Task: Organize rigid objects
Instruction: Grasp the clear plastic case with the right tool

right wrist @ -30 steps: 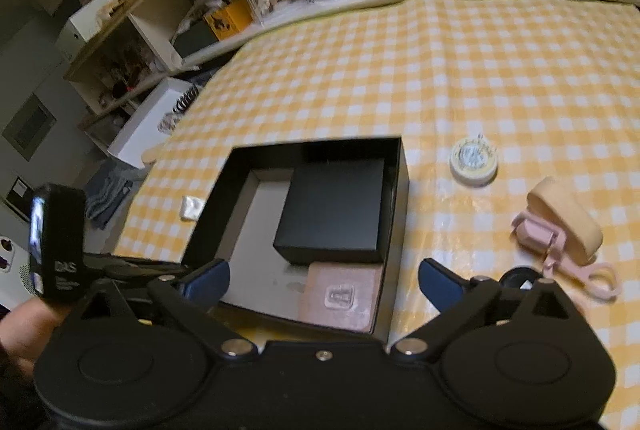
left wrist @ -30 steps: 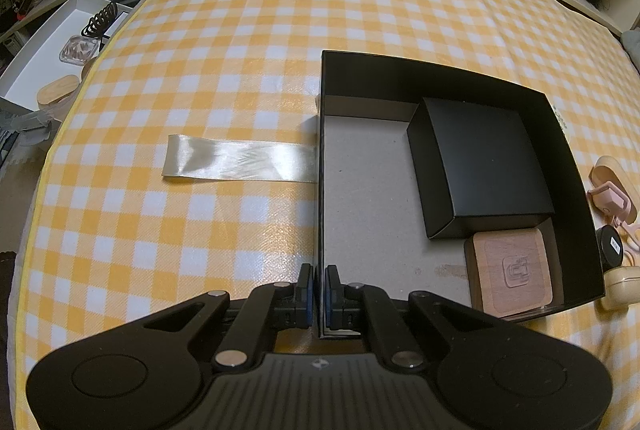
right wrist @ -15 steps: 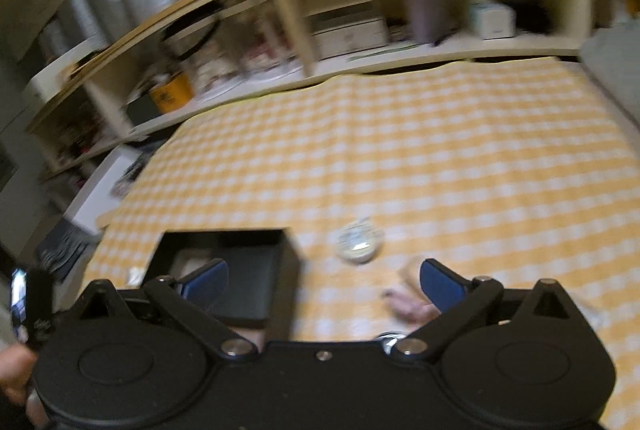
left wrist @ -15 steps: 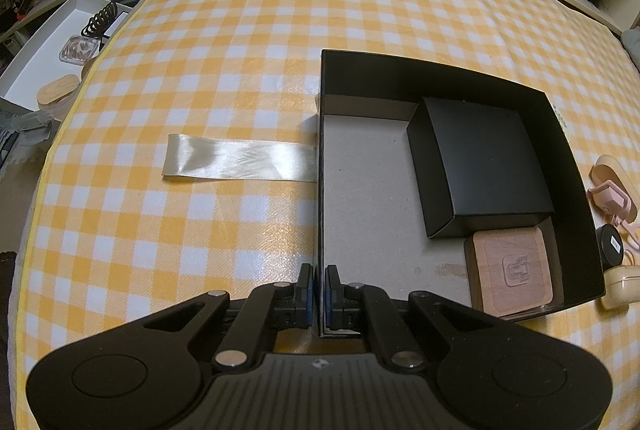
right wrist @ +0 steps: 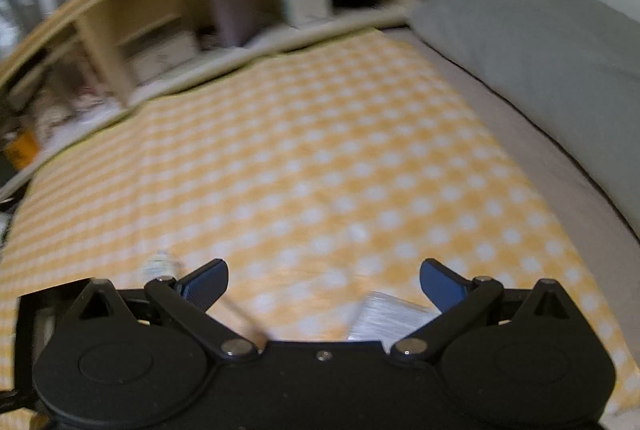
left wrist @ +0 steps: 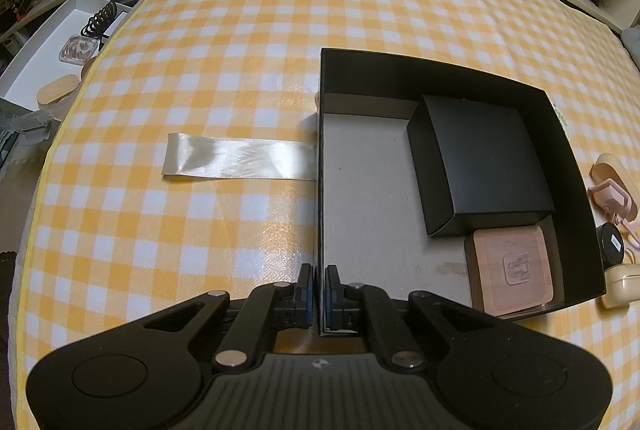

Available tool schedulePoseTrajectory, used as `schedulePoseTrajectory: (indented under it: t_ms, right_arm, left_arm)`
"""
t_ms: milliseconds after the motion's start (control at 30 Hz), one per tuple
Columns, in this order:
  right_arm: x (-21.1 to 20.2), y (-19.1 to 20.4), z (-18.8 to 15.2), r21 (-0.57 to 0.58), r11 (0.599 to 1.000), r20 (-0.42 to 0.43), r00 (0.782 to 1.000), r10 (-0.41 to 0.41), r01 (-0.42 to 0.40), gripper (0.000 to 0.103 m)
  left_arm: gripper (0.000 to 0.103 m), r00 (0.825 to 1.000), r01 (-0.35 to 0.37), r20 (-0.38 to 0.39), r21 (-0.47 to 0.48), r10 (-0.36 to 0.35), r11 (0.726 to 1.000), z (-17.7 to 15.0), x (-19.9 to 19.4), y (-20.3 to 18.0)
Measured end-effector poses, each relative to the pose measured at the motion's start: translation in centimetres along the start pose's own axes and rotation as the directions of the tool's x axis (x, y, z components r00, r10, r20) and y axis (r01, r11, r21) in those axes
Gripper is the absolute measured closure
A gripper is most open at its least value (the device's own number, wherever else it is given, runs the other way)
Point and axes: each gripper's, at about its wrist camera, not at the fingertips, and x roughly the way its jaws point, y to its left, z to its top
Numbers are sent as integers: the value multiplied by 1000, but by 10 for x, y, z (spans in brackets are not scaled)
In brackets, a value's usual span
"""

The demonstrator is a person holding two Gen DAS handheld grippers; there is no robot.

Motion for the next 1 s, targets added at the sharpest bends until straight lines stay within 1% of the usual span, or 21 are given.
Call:
schedulePoseTrajectory:
  t_ms: [67, 167, 267, 333, 367, 433, 567, 600, 667, 733, 833, 867, 1000]
  right_arm:
    - [11, -12, -1, 27, 999, -39, 999, -17, 18, 0]
    - [30, -28, -9, 100, 995, -131, 991, 4, 9, 0]
    - [48, -37, -18, 179, 984, -230, 972, 50, -9, 2]
    - [58, -38, -24, 218, 976, -276, 958, 74, -12, 3]
    - [61, -36, -26, 221, 975, -291, 954, 70, -4, 3]
    - [70, -32, -31, 196, 980, -316, 948, 35, 29, 3]
    - [85, -22, -35, 121, 988, -326, 944, -50, 94, 5]
    - [89, -21, -36, 116, 988, -325, 944, -56, 99, 7]
    - [97, -18, -36, 137, 987, -330, 943, -32, 81, 10]
    - [99, -18, -35, 146, 987, -318, 948, -22, 73, 10]
    - [105, -5, -35, 97, 993, -295, 955, -30, 62, 10]
    - [108, -2, -32, 77, 995, -294, 955, -41, 66, 10]
    - [111, 15, -37, -27, 995, -292, 951, -104, 100, 10]
  left_arm:
    - [97, 1000, 0, 0, 1, 0, 1000, 0, 0, 0]
    - [97, 1000, -1, -1, 1, 1, 1000, 0, 0, 0]
    - [97, 1000, -1, -1, 0, 1, 1000, 0, 0, 0]
    - [97, 1000, -1, 0, 0, 1, 1000, 0, 0, 0]
    - [97, 1000, 0, 0, 0, 0, 1000, 0, 0, 0]
    - [97, 1000, 0, 0, 0, 0, 1000, 0, 0, -1]
    - [97, 1000, -1, -1, 1, 1, 1000, 0, 0, -1]
    - [97, 1000, -1, -1, 0, 1, 1000, 0, 0, -1]
    - [97, 1000, -1, -1, 1, 1, 1000, 0, 0, -1]
    - [97, 1000, -1, -1, 1, 1, 1000, -1, 0, -1]
    - [97, 1000, -1, -1, 1, 1, 1000, -1, 0, -2]
    - [97, 1000, -1, -1, 1, 1, 1000, -1, 0, -1]
    - [97, 1000, -1, -2, 1, 1, 1000, -1, 0, -2]
